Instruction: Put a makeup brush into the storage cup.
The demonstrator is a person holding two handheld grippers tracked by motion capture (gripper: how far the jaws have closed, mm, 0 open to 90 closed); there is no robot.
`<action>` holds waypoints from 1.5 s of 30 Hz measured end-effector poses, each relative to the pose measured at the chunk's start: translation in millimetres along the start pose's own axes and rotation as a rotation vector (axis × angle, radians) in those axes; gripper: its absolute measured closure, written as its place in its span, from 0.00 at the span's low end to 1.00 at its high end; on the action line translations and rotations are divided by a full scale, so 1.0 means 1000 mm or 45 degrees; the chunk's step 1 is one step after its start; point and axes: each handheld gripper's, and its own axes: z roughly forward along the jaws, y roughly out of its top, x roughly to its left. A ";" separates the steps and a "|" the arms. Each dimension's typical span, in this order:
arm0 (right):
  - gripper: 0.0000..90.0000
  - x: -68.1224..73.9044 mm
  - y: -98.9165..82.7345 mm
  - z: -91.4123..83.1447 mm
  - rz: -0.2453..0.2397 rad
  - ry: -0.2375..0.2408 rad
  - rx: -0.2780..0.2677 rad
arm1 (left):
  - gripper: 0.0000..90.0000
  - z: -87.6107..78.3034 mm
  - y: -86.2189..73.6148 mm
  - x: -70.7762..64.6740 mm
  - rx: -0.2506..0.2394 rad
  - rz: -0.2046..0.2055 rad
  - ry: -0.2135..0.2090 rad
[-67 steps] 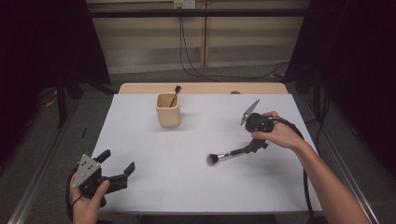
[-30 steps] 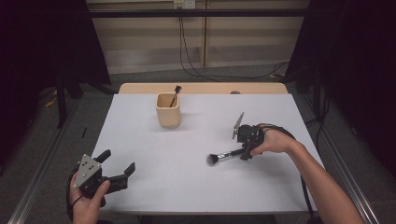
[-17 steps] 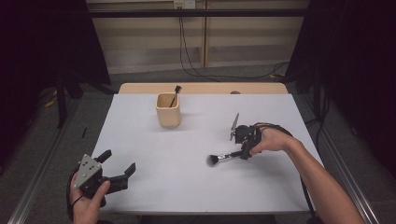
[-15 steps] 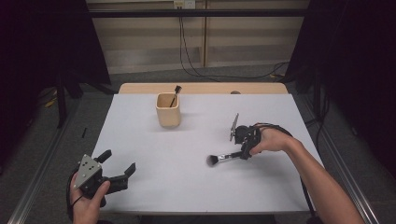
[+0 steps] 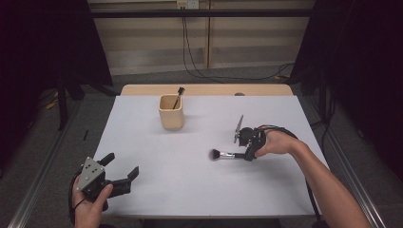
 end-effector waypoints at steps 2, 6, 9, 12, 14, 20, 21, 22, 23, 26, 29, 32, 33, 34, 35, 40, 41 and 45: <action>0.84 0.001 0.000 0.000 0.001 0.004 0.002 | 0.04 0.000 0.000 0.000 0.000 -0.004 0.000; 0.84 0.001 0.000 0.001 -0.003 0.000 -0.005 | 0.04 0.000 0.000 0.000 0.001 -0.002 -0.004; 0.84 0.001 0.001 0.000 0.009 0.003 0.002 | 0.04 0.001 0.000 0.000 0.000 0.001 -0.002; 0.84 0.001 -0.001 0.000 0.010 0.006 -0.010 | 0.04 0.001 0.000 0.000 0.001 0.002 -0.003; 0.84 0.001 -0.002 -0.001 0.023 0.006 -0.012 | 0.04 0.001 0.000 0.000 0.000 0.001 0.001; 0.84 0.001 -0.007 -0.002 0.051 -0.001 -0.073 | 0.04 0.000 0.000 0.000 0.002 0.001 -0.001; 0.84 0.000 -0.009 -0.003 0.050 -0.007 -0.087 | 0.04 0.000 0.000 0.000 0.002 0.001 0.000; 0.84 0.001 -0.010 -0.004 0.049 -0.002 -0.106 | 0.04 0.000 0.000 0.000 0.001 0.003 0.003; 0.84 0.002 -0.010 -0.005 0.053 0.000 -0.123 | 0.04 0.000 0.000 0.000 -0.001 0.001 0.003; 0.84 0.004 -0.012 -0.008 0.043 -0.005 -0.158 | 0.04 0.000 0.000 0.000 0.000 0.001 0.005; 0.84 0.004 -0.015 -0.012 0.070 -0.021 -0.202 | 0.04 0.000 0.000 0.000 -0.005 -0.004 0.005; 0.84 0.006 -0.018 -0.016 0.088 -0.054 -0.282 | 0.04 0.000 0.000 0.001 -0.004 -0.004 0.008; 0.84 0.008 -0.020 -0.018 0.114 -0.046 -0.304 | 0.04 0.000 0.000 0.001 -0.003 -0.005 0.008; 0.84 0.008 -0.022 -0.018 0.120 -0.049 -0.336 | 0.04 0.000 0.000 0.001 -0.005 -0.005 0.009; 0.84 0.008 -0.024 -0.019 0.130 -0.063 -0.353 | 0.04 0.000 0.000 0.001 -0.006 -0.006 0.009; 0.84 0.008 -0.034 -0.021 0.215 -0.101 -0.465 | 0.04 0.000 0.000 0.000 -0.006 -0.002 0.005; 0.84 0.007 -0.035 -0.022 0.232 -0.099 -0.486 | 0.04 0.000 0.000 0.000 -0.004 -0.001 0.005; 0.84 0.008 -0.041 -0.023 0.282 -0.141 -0.572 | 0.04 0.000 0.000 0.001 0.002 0.006 0.008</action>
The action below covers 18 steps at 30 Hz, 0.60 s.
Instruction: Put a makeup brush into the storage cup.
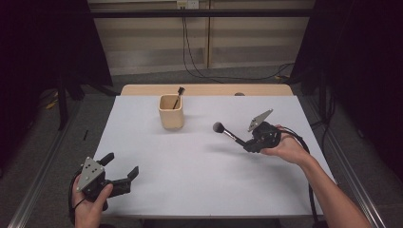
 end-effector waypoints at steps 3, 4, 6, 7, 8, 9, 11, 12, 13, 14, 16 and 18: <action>0.84 -0.001 -0.003 -0.001 0.033 -0.042 -0.062 | 0.04 0.000 0.000 0.001 -0.001 -0.006 0.003; 0.84 -0.001 -0.004 -0.001 0.040 -0.051 -0.084 | 0.04 0.001 0.000 0.001 -0.002 -0.006 0.001; 0.84 -0.001 -0.005 -0.002 0.068 -0.074 -0.120 | 0.04 0.000 0.000 0.001 -0.002 -0.004 0.001; 0.84 -0.001 -0.005 -0.002 0.077 -0.076 -0.140 | 0.04 0.000 0.000 0.001 -0.003 -0.004 0.000; 0.84 -0.001 -0.005 -0.002 0.088 -0.088 -0.157 | 0.04 0.000 0.000 0.001 -0.001 -0.005 0.002; 0.84 -0.001 -0.006 -0.002 0.095 -0.084 -0.171 | 0.04 0.000 0.000 0.001 -0.001 -0.006 0.002; 0.84 -0.002 -0.007 -0.001 0.114 -0.084 -0.198 | 0.04 0.000 0.000 0.001 0.000 -0.006 0.002; 0.84 -0.002 -0.008 -0.001 0.126 -0.072 -0.205 | 0.04 0.001 0.000 0.001 0.000 -0.003 0.001; 0.84 -0.002 -0.009 0.000 0.141 -0.079 -0.217 | 0.04 0.001 0.000 0.001 0.000 -0.003 0.002; 0.84 -0.003 -0.010 0.000 0.157 -0.074 -0.227 | 0.04 0.001 0.000 0.001 0.000 -0.005 0.002; 0.84 -0.004 -0.012 0.001 0.179 -0.084 -0.258 | 0.04 0.000 0.000 0.001 -0.001 -0.004 0.003; 0.84 -0.004 -0.014 0.001 0.204 -0.087 -0.302 | 0.04 0.000 0.000 0.001 -0.003 -0.008 0.003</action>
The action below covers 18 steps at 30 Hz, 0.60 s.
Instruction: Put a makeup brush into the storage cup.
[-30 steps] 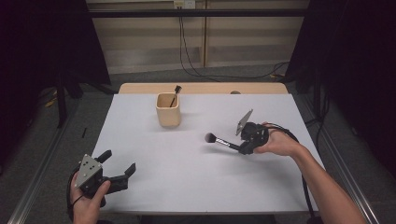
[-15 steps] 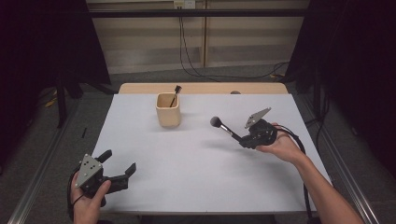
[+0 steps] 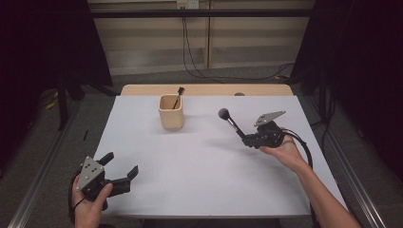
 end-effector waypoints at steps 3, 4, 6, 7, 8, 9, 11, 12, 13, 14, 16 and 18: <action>0.84 0.000 -0.002 -0.001 0.026 0.001 -0.051 | 0.04 0.000 0.000 0.000 0.000 0.001 0.001; 0.84 0.000 -0.003 -0.001 0.030 0.002 -0.067 | 0.04 0.000 0.000 0.000 0.001 0.004 0.001; 0.84 0.000 -0.004 -0.001 0.043 -0.003 -0.104 | 0.04 0.000 0.000 0.000 0.000 0.005 0.002; 0.84 0.001 -0.004 -0.002 0.052 0.003 -0.125 | 0.04 0.000 0.000 0.000 0.001 0.003 0.003; 0.84 0.001 -0.004 -0.002 0.055 0.009 -0.148 | 0.04 0.000 0.000 0.000 0.001 0.002 0.003; 0.84 0.002 -0.005 -0.003 0.060 0.009 -0.168 | 0.04 0.000 0.000 0.000 0.001 0.002 0.003; 0.84 0.004 -0.005 -0.003 0.061 0.013 -0.196 | 0.04 0.000 0.000 0.000 0.004 0.002 0.004; 0.84 0.005 -0.005 -0.003 0.058 0.018 -0.210 | 0.04 0.000 0.000 0.000 0.004 0.005 0.000; 0.84 0.007 -0.005 -0.003 0.053 0.016 -0.215 | 0.04 0.000 0.000 0.000 0.006 0.005 0.001; 0.84 0.008 -0.005 -0.003 0.043 0.015 -0.234 | 0.04 0.000 0.000 -0.001 0.006 0.003 0.001; 0.84 0.011 -0.005 -0.005 0.026 0.027 -0.275 | 0.04 0.001 -0.001 -0.001 0.009 0.005 0.003; 0.84 0.013 -0.004 -0.006 0.018 0.034 -0.299 | 0.04 0.002 0.000 -0.001 0.015 0.009 0.005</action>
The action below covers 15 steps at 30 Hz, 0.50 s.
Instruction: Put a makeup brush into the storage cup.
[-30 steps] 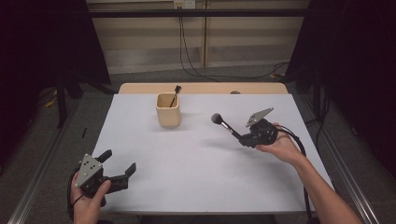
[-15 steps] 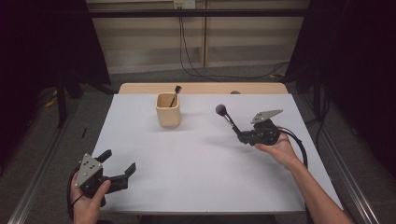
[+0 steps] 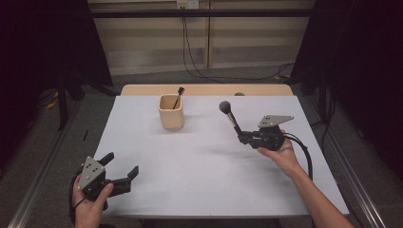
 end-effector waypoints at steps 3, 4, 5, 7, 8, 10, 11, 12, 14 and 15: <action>0.84 0.003 0.001 -0.001 0.006 0.004 -0.041 | 0.04 0.000 0.000 -0.001 -0.003 -0.001 -0.002; 0.84 0.004 0.001 -0.001 0.007 0.006 -0.061 | 0.04 0.000 0.000 -0.001 -0.003 -0.001 -0.001; 0.84 0.004 0.001 -0.001 0.013 0.019 -0.082 | 0.04 0.000 0.000 -0.001 -0.006 -0.007 0.000; 0.84 0.006 0.001 -0.002 0.025 0.023 -0.125 | 0.04 -0.001 0.000 0.000 -0.007 -0.014 0.000; 0.84 0.007 0.002 -0.002 0.025 0.031 -0.143 | 0.04 -0.001 0.000 0.000 -0.010 -0.018 0.000; 0.84 0.010 0.003 -0.002 0.015 0.044 -0.168 | 0.04 -0.001 0.001 0.000 -0.014 -0.025 -0.004; 0.84 0.012 0.003 -0.002 0.006 0.050 -0.178 | 0.04 0.000 0.001 0.000 -0.021 -0.024 -0.005; 0.84 0.013 0.004 -0.003 0.000 0.055 -0.184 | 0.04 0.000 0.002 -0.001 -0.026 -0.027 -0.008; 0.84 0.016 0.005 -0.003 -0.005 0.064 -0.200 | 0.04 0.001 0.003 -0.001 -0.031 -0.032 -0.014; 0.84 0.017 0.006 -0.003 -0.004 0.069 -0.204 | 0.04 0.002 0.004 -0.001 -0.031 -0.035 -0.021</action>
